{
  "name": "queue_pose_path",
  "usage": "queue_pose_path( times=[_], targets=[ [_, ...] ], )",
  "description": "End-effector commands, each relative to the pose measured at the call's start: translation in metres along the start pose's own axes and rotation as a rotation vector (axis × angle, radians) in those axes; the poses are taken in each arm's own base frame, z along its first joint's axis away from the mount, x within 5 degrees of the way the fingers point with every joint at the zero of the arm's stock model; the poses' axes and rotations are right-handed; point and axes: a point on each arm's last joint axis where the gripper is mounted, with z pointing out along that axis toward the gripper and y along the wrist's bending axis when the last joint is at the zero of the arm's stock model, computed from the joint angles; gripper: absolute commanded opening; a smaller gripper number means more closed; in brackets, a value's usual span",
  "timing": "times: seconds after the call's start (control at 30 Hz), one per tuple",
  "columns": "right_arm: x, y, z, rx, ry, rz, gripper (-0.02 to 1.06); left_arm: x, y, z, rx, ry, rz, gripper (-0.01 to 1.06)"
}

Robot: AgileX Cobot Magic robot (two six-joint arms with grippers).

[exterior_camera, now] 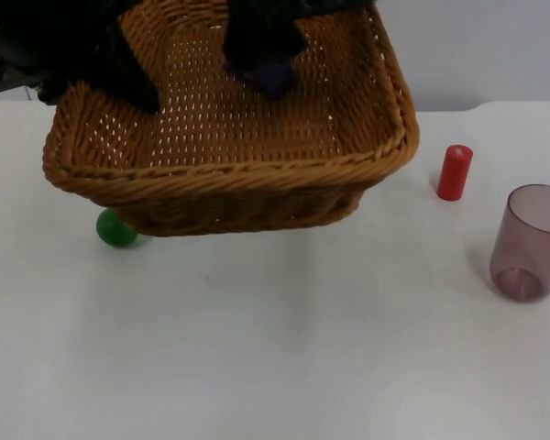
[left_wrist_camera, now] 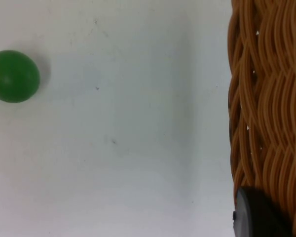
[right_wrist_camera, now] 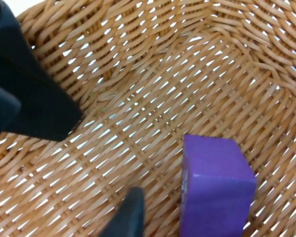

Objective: Pick up the basket with the left hand and place the triangular block into the basket with the right hand.

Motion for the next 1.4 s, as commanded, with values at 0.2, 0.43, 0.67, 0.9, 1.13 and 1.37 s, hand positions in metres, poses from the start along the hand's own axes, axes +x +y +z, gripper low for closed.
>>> queue_pose_path(
  times=[0.2,0.43,0.67,0.9,1.13,1.37],
  targets=[
    [-0.014,-0.002,-0.03,0.012,-0.081,-0.008,0.98,-0.002,-0.004,-0.002,0.023,-0.025,-0.013,0.0],
    [-0.017,-0.009,-0.104,0.028,-0.083,0.001,0.98,-0.002,-0.004,-0.002,0.023,-0.025,-0.013,0.0],
    [-0.018,-0.021,-0.175,0.112,-0.191,0.066,0.98,-0.002,-0.004,-0.002,0.024,-0.028,-0.006,0.0],
    [-0.003,-0.048,-0.241,0.305,-0.27,0.209,0.98,-0.002,-0.004,-0.002,0.023,-0.026,0.013,0.0],
    [0.033,-0.074,-0.314,0.548,-0.292,0.358,0.98,-0.002,-0.002,0.005,0.014,-0.014,0.013,0.0],
    [0.055,-0.084,-0.356,0.674,-0.34,0.411,0.98,-0.002,0.001,0.015,0.019,0.009,0.009,0.0]
  ],
)
